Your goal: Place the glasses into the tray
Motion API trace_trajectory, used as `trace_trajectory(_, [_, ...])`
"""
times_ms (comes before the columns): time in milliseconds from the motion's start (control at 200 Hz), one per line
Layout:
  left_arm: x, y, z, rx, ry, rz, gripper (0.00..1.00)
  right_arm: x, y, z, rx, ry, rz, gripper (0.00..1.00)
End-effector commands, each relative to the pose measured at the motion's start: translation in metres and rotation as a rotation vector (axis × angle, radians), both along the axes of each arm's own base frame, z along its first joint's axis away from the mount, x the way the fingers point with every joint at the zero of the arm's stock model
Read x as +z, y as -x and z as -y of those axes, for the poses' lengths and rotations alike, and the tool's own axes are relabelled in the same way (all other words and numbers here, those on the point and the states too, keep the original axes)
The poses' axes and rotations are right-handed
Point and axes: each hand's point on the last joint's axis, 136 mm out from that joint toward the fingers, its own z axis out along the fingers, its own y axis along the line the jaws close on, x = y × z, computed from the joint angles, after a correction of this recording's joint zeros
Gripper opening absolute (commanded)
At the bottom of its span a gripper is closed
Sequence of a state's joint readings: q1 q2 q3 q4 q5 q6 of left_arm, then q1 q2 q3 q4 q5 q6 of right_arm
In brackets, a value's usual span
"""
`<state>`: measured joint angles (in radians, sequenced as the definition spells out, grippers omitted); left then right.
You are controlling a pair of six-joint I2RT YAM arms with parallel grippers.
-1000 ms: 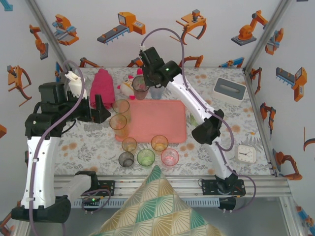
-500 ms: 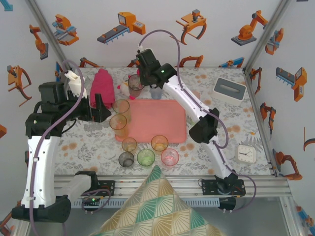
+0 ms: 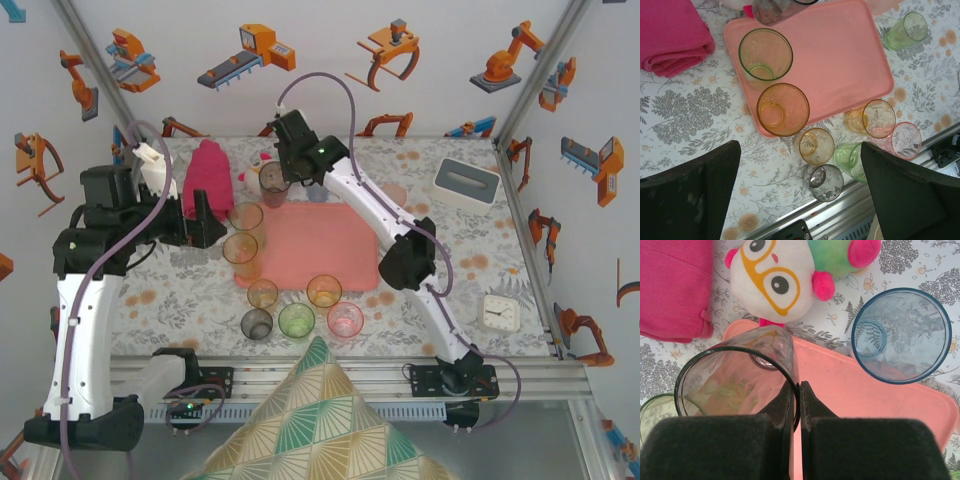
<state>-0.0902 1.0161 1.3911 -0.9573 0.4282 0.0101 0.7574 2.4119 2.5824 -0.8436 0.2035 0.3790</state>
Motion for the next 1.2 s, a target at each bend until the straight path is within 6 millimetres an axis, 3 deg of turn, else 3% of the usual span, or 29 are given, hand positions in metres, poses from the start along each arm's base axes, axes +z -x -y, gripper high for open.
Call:
trace_trajectory(0, [0.004,-0.001,0.003,-0.008,0.024,0.008,0.97,0.000,-0.005,-0.009,-0.015,-0.036,0.021,0.06])
trace_trajectory(836, [0.001,-0.002,0.004,-0.009,0.032,-0.004,0.97,-0.041,-0.005,-0.018,-0.003,-0.039,-0.065,0.07])
trace_trajectory(1197, [0.001,-0.003,0.004,-0.009,0.034,-0.004,0.97,-0.045,-0.004,-0.021,0.001,-0.047,-0.078,0.08])
